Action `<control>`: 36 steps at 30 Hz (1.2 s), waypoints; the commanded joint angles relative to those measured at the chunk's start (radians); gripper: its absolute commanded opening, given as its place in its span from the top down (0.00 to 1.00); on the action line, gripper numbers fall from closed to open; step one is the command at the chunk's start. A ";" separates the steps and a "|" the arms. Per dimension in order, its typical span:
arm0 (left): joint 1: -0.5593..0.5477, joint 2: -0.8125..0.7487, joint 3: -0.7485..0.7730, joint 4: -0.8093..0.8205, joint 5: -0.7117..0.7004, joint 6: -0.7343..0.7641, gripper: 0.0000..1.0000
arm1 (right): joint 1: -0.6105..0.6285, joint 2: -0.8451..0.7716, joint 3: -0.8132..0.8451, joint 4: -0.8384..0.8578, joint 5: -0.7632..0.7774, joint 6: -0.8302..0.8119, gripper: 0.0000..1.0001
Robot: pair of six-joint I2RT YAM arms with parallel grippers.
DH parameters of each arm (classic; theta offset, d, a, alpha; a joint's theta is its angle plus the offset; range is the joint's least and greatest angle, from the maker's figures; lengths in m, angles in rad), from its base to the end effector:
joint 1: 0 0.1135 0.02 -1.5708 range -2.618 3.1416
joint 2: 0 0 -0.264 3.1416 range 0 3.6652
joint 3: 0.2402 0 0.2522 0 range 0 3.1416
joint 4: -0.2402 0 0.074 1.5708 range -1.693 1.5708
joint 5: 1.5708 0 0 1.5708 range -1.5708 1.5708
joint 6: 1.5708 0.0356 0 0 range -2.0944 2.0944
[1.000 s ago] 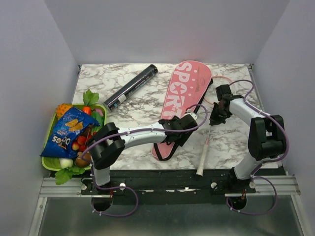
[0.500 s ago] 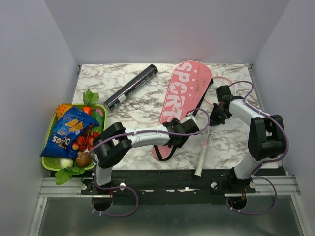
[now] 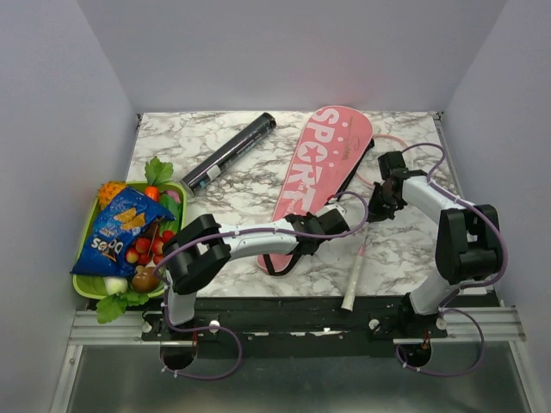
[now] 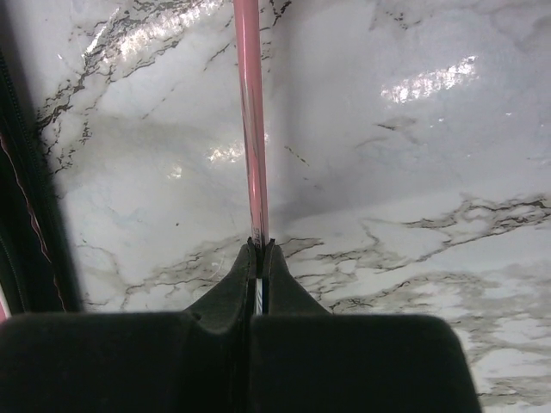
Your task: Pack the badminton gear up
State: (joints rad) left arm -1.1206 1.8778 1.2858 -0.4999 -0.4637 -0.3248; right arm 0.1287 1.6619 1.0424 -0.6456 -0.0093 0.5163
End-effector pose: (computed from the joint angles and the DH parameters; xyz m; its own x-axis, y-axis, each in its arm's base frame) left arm 0.1820 -0.3400 0.1843 -0.5944 0.5739 -0.5634 0.5550 0.7997 0.2291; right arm 0.3087 0.0403 0.1785 -0.8872 0.3830 -0.2574 0.3529 0.9225 0.1563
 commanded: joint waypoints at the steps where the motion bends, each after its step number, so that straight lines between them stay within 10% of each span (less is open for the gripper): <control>1: -0.001 0.018 0.030 0.003 -0.046 0.018 1.00 | -0.006 -0.053 -0.013 -0.014 0.003 0.008 0.99; 36: 0.291 -0.012 0.333 0.009 0.197 -0.013 1.00 | 0.158 -0.442 0.241 -0.635 0.118 -0.013 0.99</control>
State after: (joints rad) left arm -0.8341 1.8778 1.5795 -0.5858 -0.2932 -0.3119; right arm 0.2649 1.2499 1.1835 -1.1473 0.1238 0.5144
